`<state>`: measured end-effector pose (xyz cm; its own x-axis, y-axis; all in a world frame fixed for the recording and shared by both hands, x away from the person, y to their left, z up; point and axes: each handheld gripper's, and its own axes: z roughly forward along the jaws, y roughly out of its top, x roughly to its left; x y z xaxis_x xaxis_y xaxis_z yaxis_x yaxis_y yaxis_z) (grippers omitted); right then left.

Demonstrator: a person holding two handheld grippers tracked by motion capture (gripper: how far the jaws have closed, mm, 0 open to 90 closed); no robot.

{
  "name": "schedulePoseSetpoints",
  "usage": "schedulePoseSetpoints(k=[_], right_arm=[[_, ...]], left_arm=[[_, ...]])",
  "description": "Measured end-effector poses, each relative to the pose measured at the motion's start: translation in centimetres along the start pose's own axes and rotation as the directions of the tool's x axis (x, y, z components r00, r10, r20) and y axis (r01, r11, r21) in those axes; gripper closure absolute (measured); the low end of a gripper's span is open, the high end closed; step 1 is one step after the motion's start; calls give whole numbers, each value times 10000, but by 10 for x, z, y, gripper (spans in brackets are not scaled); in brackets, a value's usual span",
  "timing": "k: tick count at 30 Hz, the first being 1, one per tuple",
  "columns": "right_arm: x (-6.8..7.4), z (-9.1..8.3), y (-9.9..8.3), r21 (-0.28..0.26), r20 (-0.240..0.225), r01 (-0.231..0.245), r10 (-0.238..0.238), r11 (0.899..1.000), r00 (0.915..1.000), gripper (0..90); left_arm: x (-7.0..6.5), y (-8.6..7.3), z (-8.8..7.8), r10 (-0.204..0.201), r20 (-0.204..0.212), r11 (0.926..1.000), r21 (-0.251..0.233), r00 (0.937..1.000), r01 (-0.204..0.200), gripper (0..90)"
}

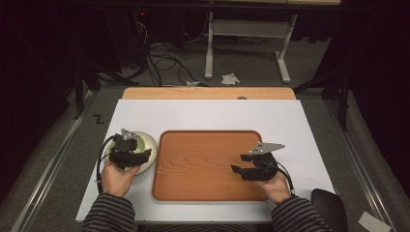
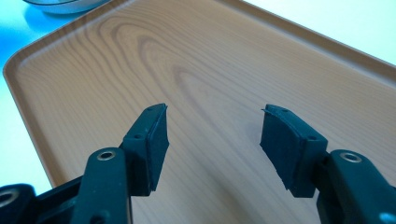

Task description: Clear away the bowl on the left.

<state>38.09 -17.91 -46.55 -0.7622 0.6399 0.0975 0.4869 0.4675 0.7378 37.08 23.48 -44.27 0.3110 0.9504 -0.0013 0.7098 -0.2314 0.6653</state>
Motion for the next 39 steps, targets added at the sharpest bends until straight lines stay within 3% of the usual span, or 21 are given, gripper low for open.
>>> schedulePoseSetpoints(k=[6,14,26,39], right_arm=[[0,1,0,134,-57,6,-5,9999,10000,443],[0,1,0,149,-83,-2,3,9999,10000,443],[1,3,0,221,-321,-53,60,9997,9995,472],[2,4,0,158,-348,98,-92,9998,9994,479]], left_arm=[[2,0,10,133,-277,9992,372,9995,-122,487],[-2,1,20,440,-184,9944,973,9989,-420,563],[4,1,29,46,-22,9879,1553,10000,-42,642],[5,1,34,158,-14,9847,1734,9999,-154,735]])
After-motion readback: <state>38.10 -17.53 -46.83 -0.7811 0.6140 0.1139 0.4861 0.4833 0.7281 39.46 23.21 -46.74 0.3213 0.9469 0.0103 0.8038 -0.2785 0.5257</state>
